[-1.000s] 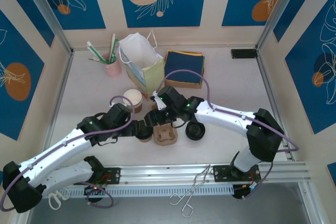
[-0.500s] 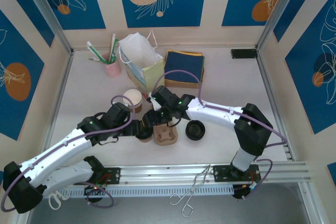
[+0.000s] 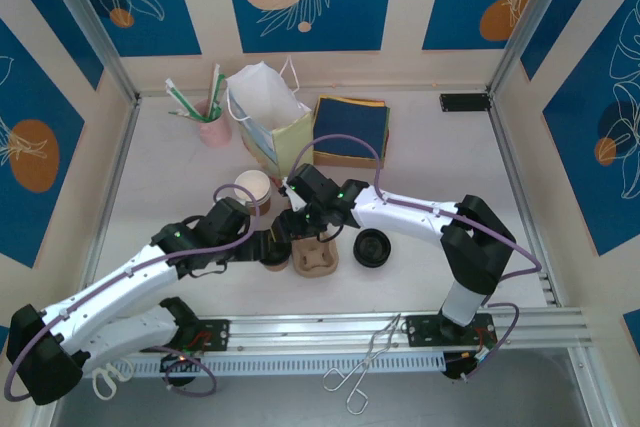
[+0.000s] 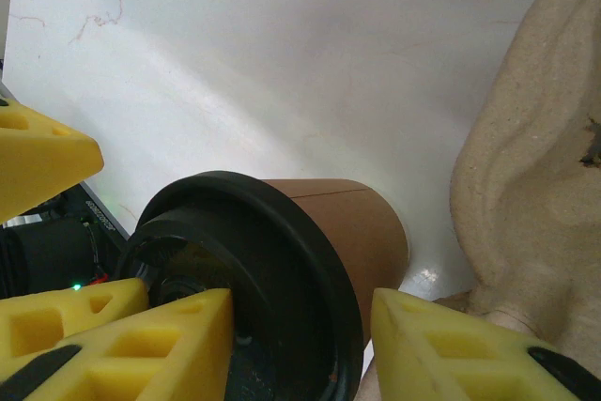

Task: Pack the takeout coffee

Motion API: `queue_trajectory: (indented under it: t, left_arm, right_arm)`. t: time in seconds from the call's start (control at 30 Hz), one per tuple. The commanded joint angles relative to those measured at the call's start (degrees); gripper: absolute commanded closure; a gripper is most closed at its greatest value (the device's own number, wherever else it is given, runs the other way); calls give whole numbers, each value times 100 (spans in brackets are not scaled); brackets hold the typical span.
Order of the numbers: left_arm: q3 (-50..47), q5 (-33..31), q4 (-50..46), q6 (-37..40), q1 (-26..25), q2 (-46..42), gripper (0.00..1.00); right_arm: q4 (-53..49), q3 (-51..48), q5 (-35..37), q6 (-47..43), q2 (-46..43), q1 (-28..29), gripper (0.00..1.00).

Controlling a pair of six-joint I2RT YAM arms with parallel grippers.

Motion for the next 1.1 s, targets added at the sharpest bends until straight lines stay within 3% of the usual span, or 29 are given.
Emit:
queue_trajectory:
  t: [0.0,0.5,1.07]
  left_arm:
    - [-85,36,16,1,95,18,32]
    - [-206,518,423,33,552,171,50]
    - [-739,355,-3,-317,573,117,56]
  right_arm:
    - [-252,85,51,34,169,-26,59]
    - [-279,70,59,19,161,-24,61]
    - [-328,55,43,60,273,-2,64]
